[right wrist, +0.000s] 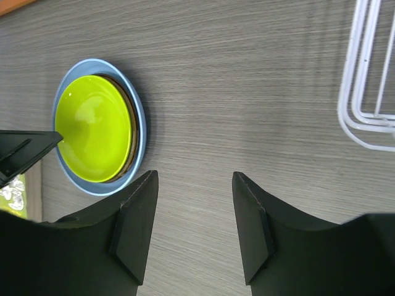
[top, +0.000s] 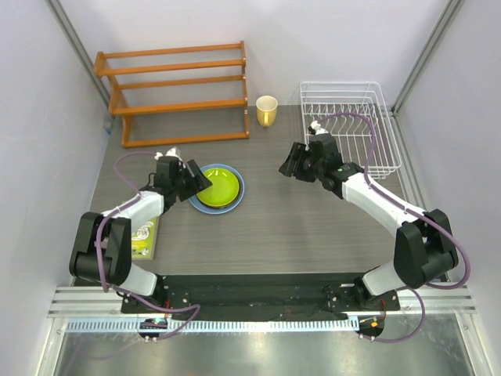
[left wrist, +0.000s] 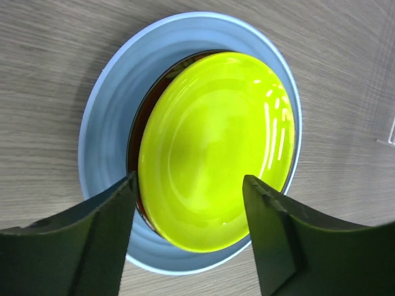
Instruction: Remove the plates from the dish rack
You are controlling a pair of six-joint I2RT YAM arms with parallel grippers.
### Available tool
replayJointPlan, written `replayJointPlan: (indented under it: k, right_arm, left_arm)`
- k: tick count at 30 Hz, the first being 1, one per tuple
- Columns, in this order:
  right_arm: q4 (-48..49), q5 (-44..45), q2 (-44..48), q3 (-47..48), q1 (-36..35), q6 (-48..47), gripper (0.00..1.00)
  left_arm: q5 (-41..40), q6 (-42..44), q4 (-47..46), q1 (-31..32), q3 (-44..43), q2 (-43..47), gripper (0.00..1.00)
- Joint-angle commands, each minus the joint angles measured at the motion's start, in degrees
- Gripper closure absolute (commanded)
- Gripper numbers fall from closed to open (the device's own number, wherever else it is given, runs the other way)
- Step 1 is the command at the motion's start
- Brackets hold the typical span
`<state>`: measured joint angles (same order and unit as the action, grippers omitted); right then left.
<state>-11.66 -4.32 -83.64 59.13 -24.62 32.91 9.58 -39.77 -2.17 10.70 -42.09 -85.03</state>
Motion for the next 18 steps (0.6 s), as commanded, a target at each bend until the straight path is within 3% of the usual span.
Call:
replayJointPlan:
  k: [1, 7, 8, 16, 18]
  right_arm:
    - [-1.17, 3.61, 1.02, 0.1, 0.28, -2.67, 0.43]
    - [-3.63, 10.02, 2.68, 0.37, 0.54, -5.83, 0.42]
    - [-3.89, 11.42, 3.12, 0.28, 0.54, -6.79, 0.42]
    - [-4.52, 40.3, 10.94, -3.49, 1.06, -18.3, 0.25]
    - [-2.94, 46.74, 11.56, -4.9, 1.33, -20.07, 0.16]
  left_arm:
    - [-3.95, 3.55, 4.0, -0.24, -2.65, 2.76, 0.28]
    - [-10.88, 6.72, 11.48, -0.24, -5.46, 8.38, 0.18]
    - [-12.47, 7.33, 12.19, -0.24, -5.72, 9.44, 0.08]
    - [-16.26, 9.79, 13.69, 0.2, -7.92, 20.94, 0.01]
    - [-17.48, 10.85, 13.78, 0.29, -9.06, 22.62, 0.0]
